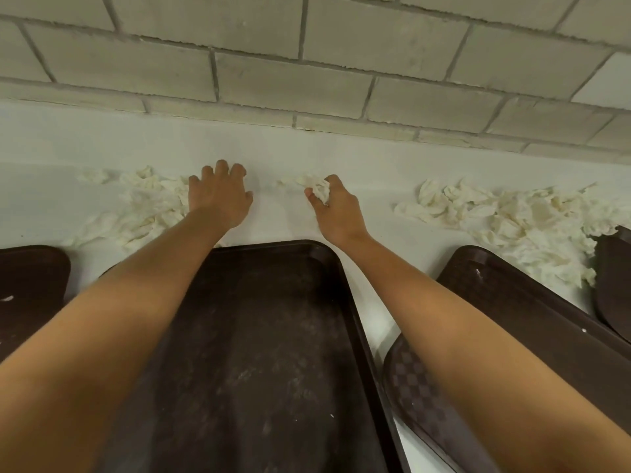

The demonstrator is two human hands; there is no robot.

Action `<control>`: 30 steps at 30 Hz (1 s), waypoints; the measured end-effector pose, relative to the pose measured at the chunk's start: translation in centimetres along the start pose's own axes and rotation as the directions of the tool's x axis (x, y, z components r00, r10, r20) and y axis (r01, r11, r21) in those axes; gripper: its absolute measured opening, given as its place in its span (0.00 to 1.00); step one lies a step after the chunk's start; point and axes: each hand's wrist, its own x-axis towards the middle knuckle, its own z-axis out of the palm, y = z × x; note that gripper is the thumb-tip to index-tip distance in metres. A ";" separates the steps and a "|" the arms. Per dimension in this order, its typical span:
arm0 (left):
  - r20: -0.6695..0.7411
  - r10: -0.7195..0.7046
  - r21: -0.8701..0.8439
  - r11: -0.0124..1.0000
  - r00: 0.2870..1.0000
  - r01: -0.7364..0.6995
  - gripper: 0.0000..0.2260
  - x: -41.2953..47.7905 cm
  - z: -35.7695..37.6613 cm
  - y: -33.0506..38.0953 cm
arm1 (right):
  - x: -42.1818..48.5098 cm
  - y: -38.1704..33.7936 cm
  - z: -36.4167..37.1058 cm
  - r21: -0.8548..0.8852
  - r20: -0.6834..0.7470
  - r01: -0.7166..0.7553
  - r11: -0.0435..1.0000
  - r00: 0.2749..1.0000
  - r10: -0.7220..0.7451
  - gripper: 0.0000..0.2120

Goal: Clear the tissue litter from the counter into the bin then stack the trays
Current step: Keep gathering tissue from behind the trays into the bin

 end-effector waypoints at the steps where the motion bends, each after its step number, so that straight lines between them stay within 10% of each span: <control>1: 0.006 0.000 -0.001 1.000 1.000 0.000 0.20 0.1 0.3 0.0 | -0.1 0.1 0.0 -0.007 0.009 -0.002 1.000 1.000 0.002 0.14; 18: -0.033 0.211 -0.109 0.971 0.977 -0.213 0.15 0.3 1.4 0.9 | -1.0 0.7 0.9 -0.032 0.054 -0.022 0.999 0.998 0.023 0.15; 30: -0.345 0.243 -0.290 0.891 0.906 -0.350 0.21 -0.8 -1.8 2.3 | -2.0 0.3 -0.1 -0.061 0.006 0.005 0.998 1.000 -0.005 0.15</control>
